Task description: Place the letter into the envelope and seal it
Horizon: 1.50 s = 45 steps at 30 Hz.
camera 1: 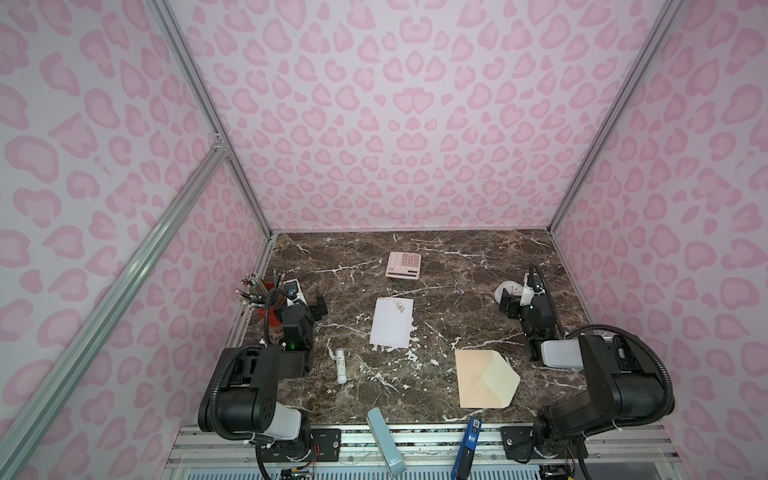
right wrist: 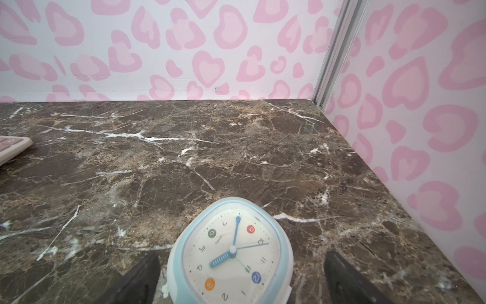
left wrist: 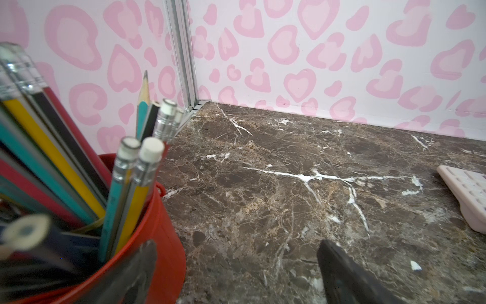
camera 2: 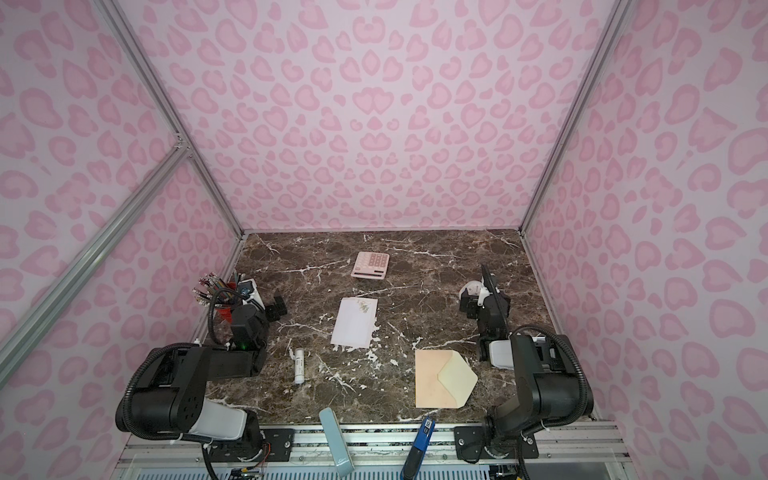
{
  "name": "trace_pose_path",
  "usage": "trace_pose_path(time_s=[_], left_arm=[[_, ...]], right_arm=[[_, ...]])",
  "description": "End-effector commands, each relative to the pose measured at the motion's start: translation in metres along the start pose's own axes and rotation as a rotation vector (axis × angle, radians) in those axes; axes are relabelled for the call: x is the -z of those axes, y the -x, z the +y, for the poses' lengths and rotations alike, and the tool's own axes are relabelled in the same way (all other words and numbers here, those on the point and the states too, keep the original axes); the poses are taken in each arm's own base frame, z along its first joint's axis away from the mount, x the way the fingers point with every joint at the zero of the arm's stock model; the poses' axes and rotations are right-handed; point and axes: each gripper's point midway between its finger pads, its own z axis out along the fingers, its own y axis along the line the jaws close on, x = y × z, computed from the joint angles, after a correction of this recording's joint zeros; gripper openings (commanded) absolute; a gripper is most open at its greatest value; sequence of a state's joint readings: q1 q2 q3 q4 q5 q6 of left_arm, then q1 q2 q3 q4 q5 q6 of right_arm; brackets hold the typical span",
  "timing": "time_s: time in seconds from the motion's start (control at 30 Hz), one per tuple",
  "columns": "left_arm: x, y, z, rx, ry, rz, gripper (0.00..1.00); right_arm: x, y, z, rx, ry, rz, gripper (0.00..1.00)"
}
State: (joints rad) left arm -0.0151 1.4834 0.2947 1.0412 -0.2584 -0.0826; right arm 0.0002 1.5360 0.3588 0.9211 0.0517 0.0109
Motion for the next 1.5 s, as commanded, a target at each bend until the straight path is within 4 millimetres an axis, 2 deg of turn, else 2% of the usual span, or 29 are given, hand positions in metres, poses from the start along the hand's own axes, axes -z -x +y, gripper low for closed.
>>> trace_pose_path(time_s=[0.0, 0.8, 0.9, 0.97, 1.03, 1.1, 1.2, 1.33, 1.47], left_arm=[[-0.001, 0.006, -0.001, -0.004, -0.005, -0.016, 0.98], [-0.001, 0.007, -0.001, 0.002, -0.012, -0.018, 0.98], [0.002, 0.018, 0.007, 0.008, 0.049, -0.004, 0.99], [0.004, 0.039, 0.018, 0.022, 0.122, 0.018, 0.96], [0.006, 0.061, 0.020, 0.048, 0.147, 0.040, 0.93], [0.006, 0.076, 0.010, 0.048, 0.119, 0.067, 0.87], [0.006, 0.093, -0.008, 0.048, 0.084, 0.109, 0.86], [0.001, 0.103, -0.023, 0.091, 0.079, 0.256, 0.84], [-0.001, 0.110, -0.045, 0.079, 0.003, 0.362, 0.82]], right_arm=[[0.000, 0.002, 0.001, -0.003, 0.006, -0.011, 1.00], [0.001, 0.003, 0.000, -0.009, 0.001, -0.014, 1.00], [0.005, 0.015, -0.005, -0.020, -0.036, -0.050, 1.00], [0.010, 0.025, -0.012, -0.023, -0.090, -0.010, 1.00], [0.014, 0.038, -0.013, -0.049, -0.107, 0.044, 1.00], [0.017, 0.049, -0.006, -0.087, -0.084, 0.036, 1.00], [0.018, 0.056, 0.008, -0.120, -0.086, 0.054, 1.00], [0.015, 0.066, 0.023, -0.086, -0.161, 0.136, 0.98], [0.016, 0.079, 0.032, -0.146, -0.180, 0.215, 0.99]])
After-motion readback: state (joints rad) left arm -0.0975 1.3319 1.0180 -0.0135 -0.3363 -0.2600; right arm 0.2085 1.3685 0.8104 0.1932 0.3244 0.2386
